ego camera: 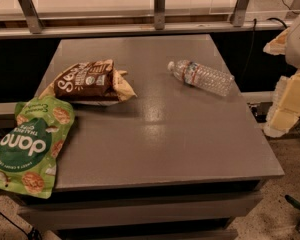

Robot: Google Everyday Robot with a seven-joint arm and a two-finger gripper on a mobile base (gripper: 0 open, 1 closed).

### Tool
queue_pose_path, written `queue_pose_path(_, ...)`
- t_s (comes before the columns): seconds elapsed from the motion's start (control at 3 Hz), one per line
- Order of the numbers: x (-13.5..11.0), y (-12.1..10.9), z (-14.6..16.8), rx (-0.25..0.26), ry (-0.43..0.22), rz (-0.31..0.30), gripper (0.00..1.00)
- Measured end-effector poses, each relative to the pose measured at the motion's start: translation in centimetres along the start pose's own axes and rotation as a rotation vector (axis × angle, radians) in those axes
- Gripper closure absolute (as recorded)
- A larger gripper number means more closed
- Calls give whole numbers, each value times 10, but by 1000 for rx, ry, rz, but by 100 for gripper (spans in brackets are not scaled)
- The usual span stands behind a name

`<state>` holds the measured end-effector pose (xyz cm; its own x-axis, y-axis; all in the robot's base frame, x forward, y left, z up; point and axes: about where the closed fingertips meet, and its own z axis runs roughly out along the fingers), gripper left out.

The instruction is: Pick brown chip bag

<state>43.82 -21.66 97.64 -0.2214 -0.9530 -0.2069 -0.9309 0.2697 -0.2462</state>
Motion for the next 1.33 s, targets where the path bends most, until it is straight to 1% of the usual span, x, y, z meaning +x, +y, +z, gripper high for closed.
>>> queue_pose_path(0.33, 0, 0, 0, 0, 0, 0, 0)
queue_pose_path(0.67, -12, -7, 2, 11, -23, -35, 0)
queue_pose_path(1.0, -50, -32, 11, 30, -83, -132, 0)
queue_pose_path(1.33, -100, -58, 29, 37, -166, -219, 0)
